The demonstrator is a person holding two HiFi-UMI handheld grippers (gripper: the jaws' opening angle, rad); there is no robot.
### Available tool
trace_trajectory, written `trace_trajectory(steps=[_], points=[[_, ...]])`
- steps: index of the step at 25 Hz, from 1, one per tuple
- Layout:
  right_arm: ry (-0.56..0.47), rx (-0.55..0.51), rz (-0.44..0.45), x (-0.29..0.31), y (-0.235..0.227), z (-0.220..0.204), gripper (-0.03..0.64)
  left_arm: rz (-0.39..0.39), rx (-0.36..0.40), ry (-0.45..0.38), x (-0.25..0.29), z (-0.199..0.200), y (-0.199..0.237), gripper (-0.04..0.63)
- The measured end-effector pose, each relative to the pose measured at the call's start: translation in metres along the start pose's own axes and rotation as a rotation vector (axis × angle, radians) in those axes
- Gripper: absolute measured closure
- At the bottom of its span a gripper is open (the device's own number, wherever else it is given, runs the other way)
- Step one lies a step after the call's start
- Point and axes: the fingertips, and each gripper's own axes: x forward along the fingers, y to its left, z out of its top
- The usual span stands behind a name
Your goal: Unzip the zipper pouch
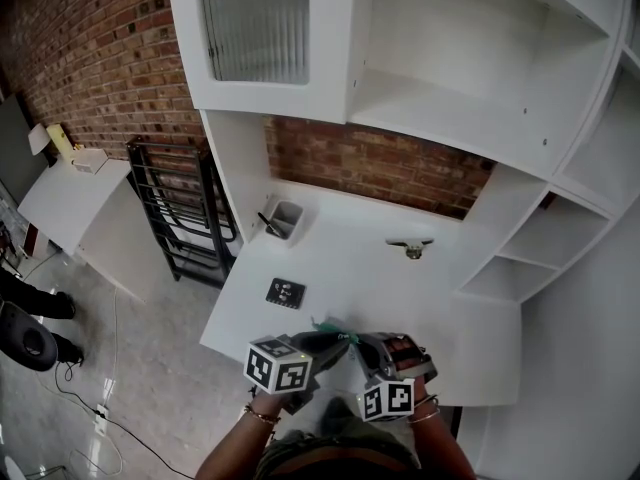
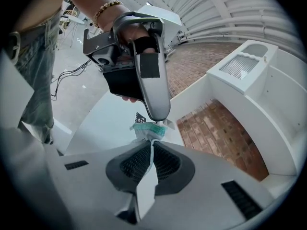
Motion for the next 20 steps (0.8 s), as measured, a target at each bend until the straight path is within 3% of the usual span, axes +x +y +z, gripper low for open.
trace_trajectory(steps=[7,20], points=[[-0.023,0.012,0.015,0.001,0.002,0.005,0.609,0.029,-0.006,0.009,-0.002,0.002,0.01,0.557],[-0.076,0.13,-0.022,-0.005,-0.017,0.008,0.611,0.079,-0.102,-0.037,-0.008,0.003,0.035,0.589]])
